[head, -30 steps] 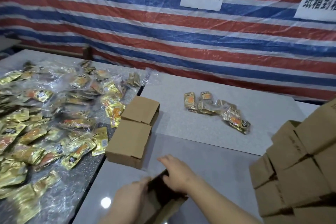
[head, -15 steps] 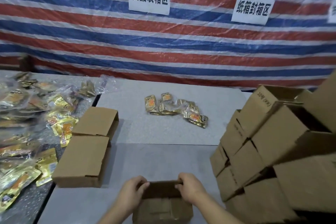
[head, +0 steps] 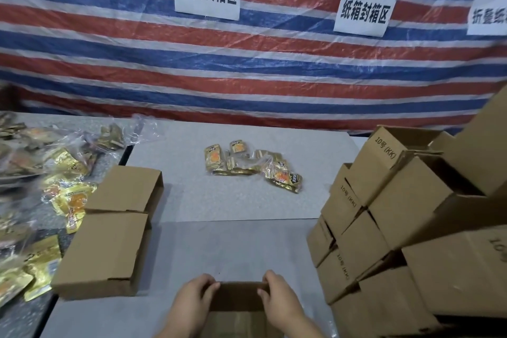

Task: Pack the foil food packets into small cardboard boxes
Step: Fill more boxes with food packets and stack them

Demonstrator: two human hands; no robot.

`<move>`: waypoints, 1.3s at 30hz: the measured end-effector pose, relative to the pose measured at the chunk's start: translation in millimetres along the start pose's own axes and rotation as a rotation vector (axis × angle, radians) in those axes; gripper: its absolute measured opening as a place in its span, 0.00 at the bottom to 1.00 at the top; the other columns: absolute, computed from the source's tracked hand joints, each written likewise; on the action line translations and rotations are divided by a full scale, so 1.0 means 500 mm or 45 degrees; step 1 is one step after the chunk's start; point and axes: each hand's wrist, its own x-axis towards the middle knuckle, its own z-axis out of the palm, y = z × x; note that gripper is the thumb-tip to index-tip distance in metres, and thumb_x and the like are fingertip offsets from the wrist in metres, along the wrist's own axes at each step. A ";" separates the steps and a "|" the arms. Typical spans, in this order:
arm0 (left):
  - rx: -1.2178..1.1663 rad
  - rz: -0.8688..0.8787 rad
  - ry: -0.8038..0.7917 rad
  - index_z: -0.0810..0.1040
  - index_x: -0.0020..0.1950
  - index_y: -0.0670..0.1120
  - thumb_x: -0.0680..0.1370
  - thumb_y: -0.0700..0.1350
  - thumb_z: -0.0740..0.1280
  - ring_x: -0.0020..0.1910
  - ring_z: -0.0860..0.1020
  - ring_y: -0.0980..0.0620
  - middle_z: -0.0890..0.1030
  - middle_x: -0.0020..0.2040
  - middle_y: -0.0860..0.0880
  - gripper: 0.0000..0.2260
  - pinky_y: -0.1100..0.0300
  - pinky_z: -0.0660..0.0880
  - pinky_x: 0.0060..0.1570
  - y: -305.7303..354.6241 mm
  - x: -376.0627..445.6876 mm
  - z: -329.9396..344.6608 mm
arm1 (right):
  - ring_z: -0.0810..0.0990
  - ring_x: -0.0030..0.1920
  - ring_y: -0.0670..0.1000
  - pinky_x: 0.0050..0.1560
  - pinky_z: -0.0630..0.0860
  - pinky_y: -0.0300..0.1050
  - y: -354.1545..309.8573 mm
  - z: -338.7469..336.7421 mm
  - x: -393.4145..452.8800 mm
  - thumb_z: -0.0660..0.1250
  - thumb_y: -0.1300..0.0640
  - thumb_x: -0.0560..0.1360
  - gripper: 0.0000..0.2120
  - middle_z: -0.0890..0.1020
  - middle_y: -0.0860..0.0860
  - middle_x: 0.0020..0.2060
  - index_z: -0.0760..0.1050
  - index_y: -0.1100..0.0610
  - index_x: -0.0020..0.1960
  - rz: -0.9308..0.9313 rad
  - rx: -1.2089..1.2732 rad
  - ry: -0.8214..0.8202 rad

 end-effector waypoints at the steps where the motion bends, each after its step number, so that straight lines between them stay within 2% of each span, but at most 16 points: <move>1: -0.009 -0.005 0.012 0.76 0.40 0.53 0.79 0.48 0.68 0.44 0.79 0.54 0.81 0.41 0.51 0.08 0.62 0.74 0.47 0.000 0.000 0.001 | 0.76 0.53 0.52 0.57 0.72 0.46 0.000 0.002 0.001 0.60 0.50 0.82 0.05 0.74 0.51 0.54 0.66 0.50 0.53 -0.004 -0.010 0.000; 8: -0.014 0.015 0.044 0.78 0.43 0.50 0.78 0.48 0.68 0.47 0.79 0.53 0.81 0.42 0.52 0.06 0.63 0.73 0.49 -0.009 0.010 0.005 | 0.77 0.56 0.52 0.61 0.72 0.46 -0.007 0.001 0.002 0.60 0.48 0.82 0.09 0.73 0.51 0.57 0.68 0.51 0.58 0.010 -0.035 -0.002; 13: -0.008 -0.036 0.036 0.74 0.39 0.55 0.77 0.50 0.69 0.45 0.79 0.55 0.79 0.40 0.53 0.09 0.64 0.73 0.49 -0.008 0.014 0.009 | 0.77 0.57 0.50 0.61 0.72 0.45 -0.005 0.001 -0.003 0.61 0.46 0.80 0.09 0.74 0.49 0.56 0.68 0.48 0.57 0.039 -0.039 -0.016; 15: -0.006 -0.044 0.017 0.73 0.38 0.57 0.76 0.51 0.70 0.45 0.79 0.56 0.80 0.41 0.52 0.09 0.65 0.73 0.50 -0.008 0.015 0.009 | 0.77 0.57 0.49 0.60 0.73 0.43 -0.006 -0.002 -0.002 0.62 0.44 0.77 0.10 0.74 0.48 0.55 0.67 0.46 0.55 0.073 -0.030 -0.033; 17: -0.010 -0.036 0.008 0.75 0.43 0.57 0.74 0.53 0.72 0.48 0.79 0.58 0.82 0.45 0.53 0.06 0.69 0.72 0.51 -0.010 0.018 0.007 | 0.77 0.58 0.48 0.60 0.72 0.43 -0.014 -0.010 0.000 0.59 0.41 0.74 0.14 0.74 0.47 0.57 0.68 0.44 0.57 0.113 -0.044 -0.048; 20: -0.098 -0.043 0.064 0.77 0.50 0.55 0.74 0.53 0.72 0.50 0.79 0.58 0.81 0.48 0.53 0.08 0.66 0.72 0.51 -0.005 0.033 0.003 | 0.76 0.59 0.49 0.60 0.72 0.44 -0.023 -0.029 0.011 0.54 0.40 0.74 0.19 0.75 0.46 0.60 0.69 0.44 0.62 0.128 -0.063 -0.024; 24: -0.056 0.057 0.138 0.78 0.55 0.51 0.79 0.52 0.65 0.51 0.78 0.57 0.81 0.51 0.52 0.08 0.61 0.73 0.52 0.026 0.089 -0.003 | 0.74 0.62 0.50 0.61 0.69 0.44 -0.021 -0.065 0.034 0.51 0.40 0.78 0.22 0.74 0.47 0.63 0.70 0.47 0.67 0.037 -0.053 0.024; 26: -0.012 0.148 0.163 0.78 0.57 0.50 0.81 0.51 0.63 0.52 0.78 0.56 0.80 0.53 0.53 0.09 0.61 0.72 0.53 0.056 0.139 -0.002 | 0.74 0.63 0.50 0.61 0.69 0.44 -0.016 -0.088 0.060 0.51 0.42 0.79 0.22 0.74 0.48 0.64 0.70 0.49 0.68 0.022 -0.036 0.066; 29: 0.136 0.283 0.111 0.76 0.62 0.48 0.82 0.50 0.60 0.58 0.77 0.53 0.78 0.58 0.51 0.12 0.62 0.70 0.56 0.107 0.243 0.020 | 0.75 0.61 0.50 0.58 0.70 0.43 -0.003 -0.125 0.116 0.53 0.45 0.81 0.17 0.75 0.48 0.61 0.71 0.50 0.64 0.077 0.035 0.151; 32: 0.428 0.397 -0.003 0.71 0.68 0.47 0.82 0.50 0.58 0.64 0.73 0.50 0.74 0.65 0.50 0.16 0.58 0.69 0.62 0.153 0.367 0.053 | 0.75 0.56 0.49 0.56 0.72 0.44 0.022 -0.154 0.184 0.54 0.47 0.82 0.13 0.76 0.48 0.56 0.71 0.51 0.60 0.110 0.107 0.213; 36: 0.923 0.602 -0.104 0.69 0.65 0.45 0.80 0.46 0.59 0.61 0.72 0.45 0.73 0.64 0.46 0.15 0.53 0.69 0.59 0.214 0.556 0.124 | 0.77 0.57 0.48 0.56 0.72 0.40 0.061 -0.161 0.285 0.57 0.48 0.81 0.08 0.77 0.48 0.57 0.71 0.50 0.57 0.152 0.184 0.314; 38: 1.077 0.718 -0.119 0.66 0.69 0.44 0.78 0.42 0.61 0.66 0.68 0.43 0.70 0.68 0.43 0.19 0.51 0.66 0.65 0.247 0.650 0.176 | 0.77 0.51 0.47 0.52 0.70 0.36 0.084 -0.155 0.326 0.60 0.51 0.80 0.03 0.78 0.48 0.52 0.69 0.49 0.50 0.186 0.290 0.390; 39: 1.144 0.761 -0.126 0.62 0.73 0.44 0.78 0.41 0.62 0.71 0.65 0.42 0.66 0.72 0.42 0.24 0.49 0.63 0.70 0.262 0.692 0.205 | 0.76 0.48 0.48 0.50 0.69 0.35 0.098 -0.141 0.340 0.62 0.54 0.80 0.04 0.77 0.49 0.48 0.68 0.50 0.47 0.191 0.387 0.442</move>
